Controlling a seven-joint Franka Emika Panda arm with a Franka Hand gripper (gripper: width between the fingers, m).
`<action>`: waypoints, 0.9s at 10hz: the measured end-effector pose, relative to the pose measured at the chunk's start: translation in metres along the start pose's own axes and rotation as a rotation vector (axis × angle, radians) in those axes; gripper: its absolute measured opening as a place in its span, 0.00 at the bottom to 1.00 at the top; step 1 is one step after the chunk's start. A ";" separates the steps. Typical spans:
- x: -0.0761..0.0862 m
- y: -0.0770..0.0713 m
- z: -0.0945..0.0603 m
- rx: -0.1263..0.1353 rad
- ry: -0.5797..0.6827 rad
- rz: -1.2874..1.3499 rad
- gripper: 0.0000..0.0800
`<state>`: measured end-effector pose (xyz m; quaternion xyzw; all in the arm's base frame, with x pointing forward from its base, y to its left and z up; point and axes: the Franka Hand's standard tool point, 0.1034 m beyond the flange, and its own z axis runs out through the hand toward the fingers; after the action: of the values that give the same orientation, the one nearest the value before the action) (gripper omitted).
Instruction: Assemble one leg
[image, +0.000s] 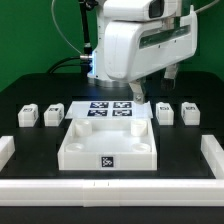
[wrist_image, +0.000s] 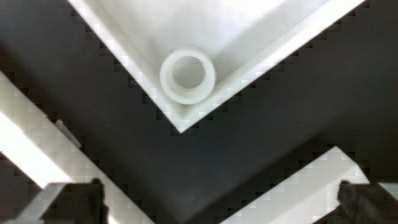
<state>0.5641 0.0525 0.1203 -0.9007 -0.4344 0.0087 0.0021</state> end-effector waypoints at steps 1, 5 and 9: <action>0.000 0.000 0.000 0.000 0.000 0.001 0.81; 0.000 0.000 0.000 0.000 0.000 0.001 0.81; 0.000 0.000 0.000 0.000 0.000 0.001 0.81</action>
Offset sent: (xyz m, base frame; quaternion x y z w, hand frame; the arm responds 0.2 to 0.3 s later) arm 0.0000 0.0000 0.0000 0.0000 0.0000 0.0000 1.0000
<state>0.5641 0.0525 0.1202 -0.9008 -0.4341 0.0087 0.0023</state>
